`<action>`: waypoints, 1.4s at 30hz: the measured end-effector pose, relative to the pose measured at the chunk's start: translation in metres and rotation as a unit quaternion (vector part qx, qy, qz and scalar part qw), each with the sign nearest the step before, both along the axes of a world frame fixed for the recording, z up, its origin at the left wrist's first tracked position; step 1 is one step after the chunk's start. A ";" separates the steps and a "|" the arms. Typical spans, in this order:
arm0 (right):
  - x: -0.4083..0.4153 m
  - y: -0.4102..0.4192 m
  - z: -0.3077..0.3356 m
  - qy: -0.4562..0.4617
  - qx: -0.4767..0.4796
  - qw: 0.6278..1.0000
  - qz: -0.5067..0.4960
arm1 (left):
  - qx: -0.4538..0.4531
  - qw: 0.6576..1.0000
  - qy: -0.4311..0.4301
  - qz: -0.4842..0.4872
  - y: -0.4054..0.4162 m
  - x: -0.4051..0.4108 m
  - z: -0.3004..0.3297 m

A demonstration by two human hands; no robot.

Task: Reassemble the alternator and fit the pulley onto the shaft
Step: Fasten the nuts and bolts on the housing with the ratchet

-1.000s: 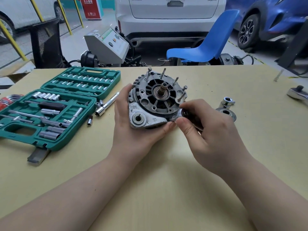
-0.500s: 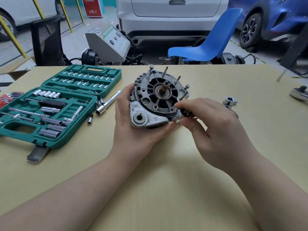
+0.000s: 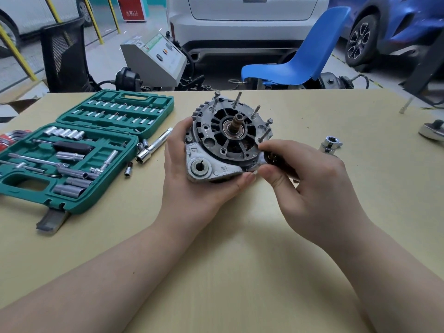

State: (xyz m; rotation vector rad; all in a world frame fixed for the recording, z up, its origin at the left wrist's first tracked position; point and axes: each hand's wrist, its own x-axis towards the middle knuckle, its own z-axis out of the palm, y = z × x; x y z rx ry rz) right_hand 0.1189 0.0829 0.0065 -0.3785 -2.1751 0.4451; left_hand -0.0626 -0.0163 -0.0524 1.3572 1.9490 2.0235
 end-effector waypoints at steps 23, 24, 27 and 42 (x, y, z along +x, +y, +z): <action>-0.006 -0.019 0.012 0.003 -0.082 0.996 -0.047 | -0.003 1.000 0.017 0.022 -0.004 0.007 0.010; -0.007 -0.023 0.012 -0.002 -0.071 0.996 -0.049 | -0.003 0.999 0.020 0.024 -0.004 0.007 0.011; -0.010 -0.029 0.014 -0.020 -0.024 0.998 -0.053 | -0.007 0.999 0.027 0.025 -0.004 0.006 0.010; 0.003 -0.013 0.029 -0.098 0.014 0.993 -0.069 | -0.004 0.998 0.032 0.049 -0.001 0.009 0.008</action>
